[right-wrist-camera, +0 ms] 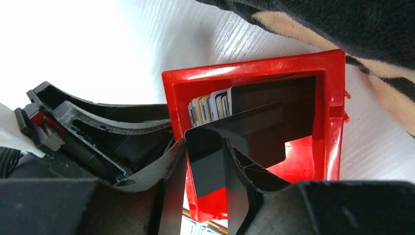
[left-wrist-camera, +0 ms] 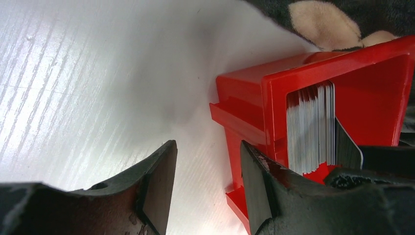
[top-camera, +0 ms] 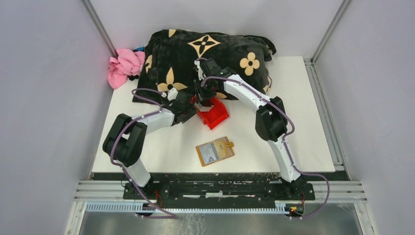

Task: Put the credit cards into the card holder
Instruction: Pick up the credit card from the storage box.

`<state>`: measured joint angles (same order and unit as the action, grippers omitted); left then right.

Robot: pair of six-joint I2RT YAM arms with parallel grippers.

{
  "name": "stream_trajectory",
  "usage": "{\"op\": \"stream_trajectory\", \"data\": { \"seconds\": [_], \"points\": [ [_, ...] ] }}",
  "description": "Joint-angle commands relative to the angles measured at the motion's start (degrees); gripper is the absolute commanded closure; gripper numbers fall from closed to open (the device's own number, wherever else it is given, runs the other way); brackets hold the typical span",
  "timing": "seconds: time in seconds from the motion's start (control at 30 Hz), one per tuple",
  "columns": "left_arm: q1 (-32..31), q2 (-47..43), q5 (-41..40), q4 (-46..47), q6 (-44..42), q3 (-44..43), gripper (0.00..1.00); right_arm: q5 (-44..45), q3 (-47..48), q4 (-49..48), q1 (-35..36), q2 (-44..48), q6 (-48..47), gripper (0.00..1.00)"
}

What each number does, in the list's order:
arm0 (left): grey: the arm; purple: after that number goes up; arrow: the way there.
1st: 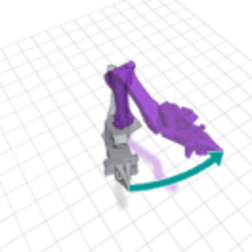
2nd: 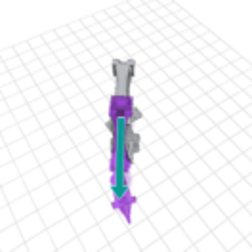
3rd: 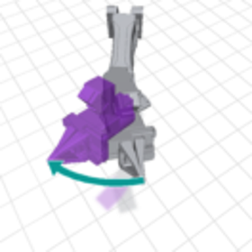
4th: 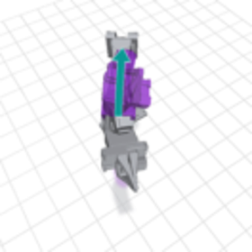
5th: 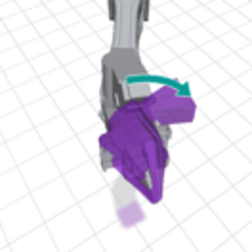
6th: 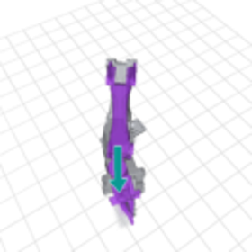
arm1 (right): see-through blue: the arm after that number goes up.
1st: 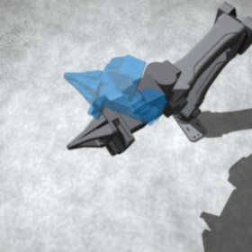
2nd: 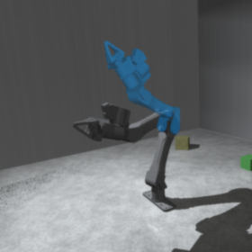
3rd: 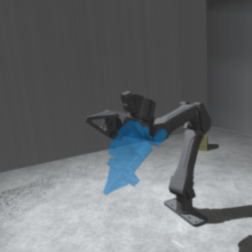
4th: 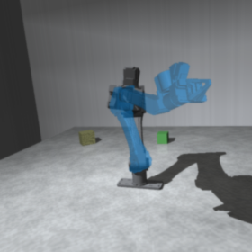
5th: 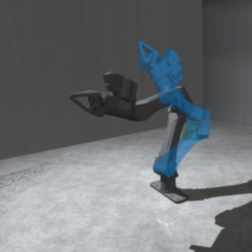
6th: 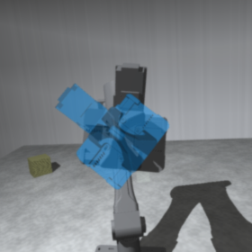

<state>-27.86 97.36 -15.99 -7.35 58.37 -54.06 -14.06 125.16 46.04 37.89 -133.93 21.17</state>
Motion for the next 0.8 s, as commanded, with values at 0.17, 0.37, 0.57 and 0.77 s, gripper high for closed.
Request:
{"op": "stream_trajectory", "data": {
  "seconds": [0.17, 0.37, 0.57, 0.77],
  "points": [
    [0.1, -1.1, -0.9, 1.0, -1.9, -2.9, 0.42, 4.3, -1.9, 1.7, 1.5, 6.4, -1.4, 0.73],
    [0.0, -2.7, -1.3, 1.1, -1.5, -1.6, 0.42, 11.0, -2.2, 4.8, 2.2, 7.0, -3.2, 0.87],
    [0.0, -5.8, -2.6, 0.9, -1.6, 0.3, 0.42, 17.9, -4.9, 4.9, 3.4, 9.9, -4.6, 0.99],
    [-0.2, -11.1, -3.5, 0.6, -3.7, 2.0, 0.40, 22.3, -9.1, 4.4, 3.8, 16.0, -4.8, 0.99]
  ]
}}
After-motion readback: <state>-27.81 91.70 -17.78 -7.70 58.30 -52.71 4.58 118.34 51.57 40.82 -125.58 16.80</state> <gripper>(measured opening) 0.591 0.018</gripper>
